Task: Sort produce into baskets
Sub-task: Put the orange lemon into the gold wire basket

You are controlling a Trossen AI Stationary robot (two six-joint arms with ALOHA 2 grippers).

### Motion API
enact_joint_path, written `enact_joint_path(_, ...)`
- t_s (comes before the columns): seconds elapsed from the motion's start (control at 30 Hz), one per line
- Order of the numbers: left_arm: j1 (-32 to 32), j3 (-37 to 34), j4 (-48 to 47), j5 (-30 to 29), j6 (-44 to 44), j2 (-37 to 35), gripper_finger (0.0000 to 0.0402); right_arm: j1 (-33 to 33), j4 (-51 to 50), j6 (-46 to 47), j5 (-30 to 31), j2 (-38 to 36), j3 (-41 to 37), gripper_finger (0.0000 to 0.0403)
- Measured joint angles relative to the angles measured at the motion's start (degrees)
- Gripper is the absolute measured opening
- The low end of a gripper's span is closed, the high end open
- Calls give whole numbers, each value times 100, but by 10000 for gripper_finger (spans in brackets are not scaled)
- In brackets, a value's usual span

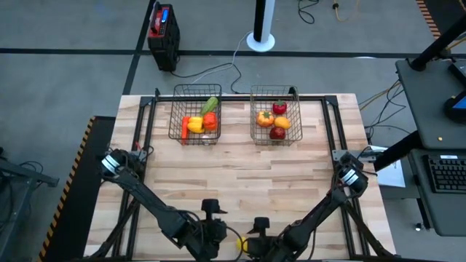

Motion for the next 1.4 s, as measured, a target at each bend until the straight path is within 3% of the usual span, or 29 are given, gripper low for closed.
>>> enact_joint_path(0.77, -39, -37, 116, -25, -129, 14, 359, -151, 569, -332, -87, 309, -2, 359)
enact_joint_path(1.17, -39, -42, 114, -35, -125, 14, 359, -164, 484, -401, -81, 269, -2, 216)
enact_joint_path(1.4, -39, -42, 108, -184, -101, 14, 359, -164, -300, -385, 135, -104, -6, 215)
